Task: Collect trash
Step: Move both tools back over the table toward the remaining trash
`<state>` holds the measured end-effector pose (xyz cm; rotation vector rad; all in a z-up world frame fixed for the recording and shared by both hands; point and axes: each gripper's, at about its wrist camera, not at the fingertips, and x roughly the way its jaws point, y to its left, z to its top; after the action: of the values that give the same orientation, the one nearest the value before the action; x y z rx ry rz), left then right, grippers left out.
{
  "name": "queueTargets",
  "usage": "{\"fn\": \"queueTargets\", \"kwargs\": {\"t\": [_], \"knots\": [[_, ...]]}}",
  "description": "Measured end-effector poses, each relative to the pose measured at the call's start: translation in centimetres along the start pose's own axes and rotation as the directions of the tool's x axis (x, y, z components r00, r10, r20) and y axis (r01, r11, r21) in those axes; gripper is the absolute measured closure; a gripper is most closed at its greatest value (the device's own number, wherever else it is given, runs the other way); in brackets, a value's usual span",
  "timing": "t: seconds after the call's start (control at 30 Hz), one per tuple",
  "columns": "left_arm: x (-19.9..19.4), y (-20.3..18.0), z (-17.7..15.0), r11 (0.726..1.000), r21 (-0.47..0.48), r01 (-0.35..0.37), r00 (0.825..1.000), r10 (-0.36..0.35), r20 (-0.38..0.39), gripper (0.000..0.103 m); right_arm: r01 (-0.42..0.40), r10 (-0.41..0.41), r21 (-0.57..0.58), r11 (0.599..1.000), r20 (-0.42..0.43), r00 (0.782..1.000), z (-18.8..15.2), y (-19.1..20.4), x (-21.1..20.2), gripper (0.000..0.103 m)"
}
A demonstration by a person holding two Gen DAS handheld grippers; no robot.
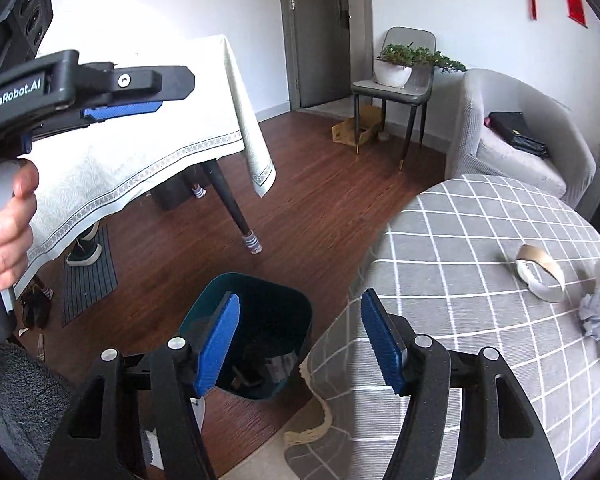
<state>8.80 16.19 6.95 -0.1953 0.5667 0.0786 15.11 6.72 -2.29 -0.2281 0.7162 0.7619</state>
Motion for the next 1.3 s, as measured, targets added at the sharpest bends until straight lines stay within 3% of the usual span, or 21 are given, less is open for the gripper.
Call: {"fn": "queueTargets", "kwargs": {"t": [0.6,0.87,1.17,1.3], "knots": [[5.5,-8.5,1.3,0.995,0.077,0.071,0.997,-0.069,-0.025,0.020,0.131,-0.137,0.116,0.985,0.047,0.989,-0.5,-11.7,-5.7,0.039],[8.8,-13.9,1.2,0.974,0.160,0.161,0.986,-0.152,-0.070,0.013,0.176,-0.185,0.160,0.971,0.047,0.982,-1.3,-16.6,-7.8,0.038],[13.8,-19.1,0.2,0.940,0.233,0.250,0.962,-0.214,-0.168,0.010,0.215,-0.241,0.264,0.940,0.068,0.968,-2.2,-23.2,-10.8,0.018],[16.1,-21.2,-0.5,0.927,0.276,0.255,0.958,-0.203,-0.203,0.010,0.233,-0.263,0.310,0.922,0.059,0.963,-3.1,-26.2,-11.8,0.014]]}}
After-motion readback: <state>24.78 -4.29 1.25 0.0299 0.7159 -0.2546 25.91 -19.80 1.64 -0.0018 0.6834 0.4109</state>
